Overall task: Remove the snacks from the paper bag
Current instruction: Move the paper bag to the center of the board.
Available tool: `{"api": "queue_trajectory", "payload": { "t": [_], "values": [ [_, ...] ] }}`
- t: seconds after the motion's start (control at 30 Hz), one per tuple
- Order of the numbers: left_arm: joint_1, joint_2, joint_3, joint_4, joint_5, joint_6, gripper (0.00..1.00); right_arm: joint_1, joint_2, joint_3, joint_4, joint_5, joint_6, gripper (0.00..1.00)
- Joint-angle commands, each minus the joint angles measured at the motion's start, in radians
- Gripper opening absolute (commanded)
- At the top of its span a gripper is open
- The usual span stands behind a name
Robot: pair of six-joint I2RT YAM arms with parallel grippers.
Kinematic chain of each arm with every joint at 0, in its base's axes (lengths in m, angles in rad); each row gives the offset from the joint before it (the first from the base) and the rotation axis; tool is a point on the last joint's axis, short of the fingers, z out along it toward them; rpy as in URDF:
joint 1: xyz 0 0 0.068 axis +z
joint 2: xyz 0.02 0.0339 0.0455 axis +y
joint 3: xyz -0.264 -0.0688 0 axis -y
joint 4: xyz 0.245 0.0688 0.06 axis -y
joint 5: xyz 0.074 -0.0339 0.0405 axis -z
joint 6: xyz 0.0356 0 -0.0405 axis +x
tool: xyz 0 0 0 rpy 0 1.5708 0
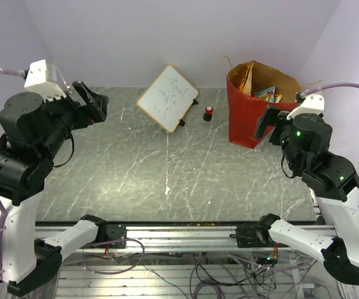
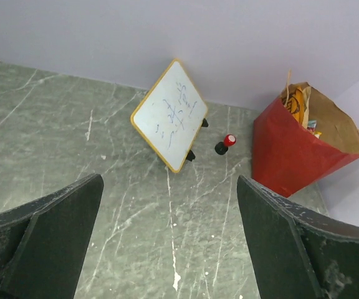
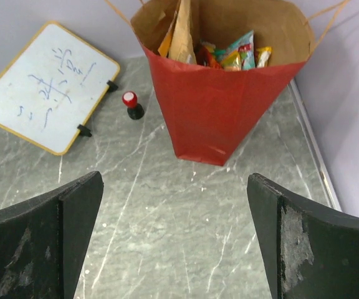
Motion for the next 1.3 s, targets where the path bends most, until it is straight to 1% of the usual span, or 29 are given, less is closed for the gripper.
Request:
{"api": "queue_trajectory", "payload": {
  "t": [0.0,0.07,0.23,0.43,0.5,0.6,0.7,0.8,0.9,1.07,1.27],
  "values": [
    [-0.002,-0.073,-0.072,-0.013,-0.069,-0.062,0.99,-0.046,-0.03,-0.037,-0.054,-0.064,0.073,1.0],
    [-0.003,-0.105,-0.106,-0.022,-0.094,-0.087,0.99,-0.071,-0.041,-0.056,-0.076,-0.088,0.103,1.0],
    [-0.004,-0.173,-0.173,-0.026,-0.106,-0.123,0.99,-0.123,-0.055,-0.089,-0.119,-0.136,0.184,1.0],
    [-0.006,-0.26,-0.247,0.014,-0.082,-0.133,0.99,-0.168,-0.026,-0.098,-0.151,-0.214,0.263,1.0],
    [-0.006,-0.268,-0.255,0.011,-0.082,-0.138,0.99,-0.179,-0.012,-0.096,-0.145,-0.232,0.279,1.0],
    [-0.007,-0.264,-0.26,0.009,-0.065,-0.136,0.99,-0.191,0.004,-0.101,-0.1,-0.275,0.286,1.0],
    [-0.007,-0.238,-0.256,0.018,-0.042,-0.125,0.99,-0.199,0.012,-0.13,-0.007,-0.312,0.272,1.0],
    [-0.008,-0.201,-0.256,0.034,-0.015,-0.116,0.99,-0.204,0.05,-0.155,0.087,-0.312,0.251,1.0],
    [-0.009,-0.152,-0.252,0.052,0.025,-0.109,0.99,-0.207,0.132,-0.144,0.171,-0.318,0.191,1.0],
    [-0.01,-0.051,-0.243,0.072,0.111,-0.089,0.99,-0.21,0.339,-0.047,0.289,-0.282,0.095,1.0],
    [-0.011,0.047,-0.216,0.088,0.13,-0.047,0.99,-0.228,0.619,0.11,0.448,-0.257,-0.048,1.0]
  ]
}}
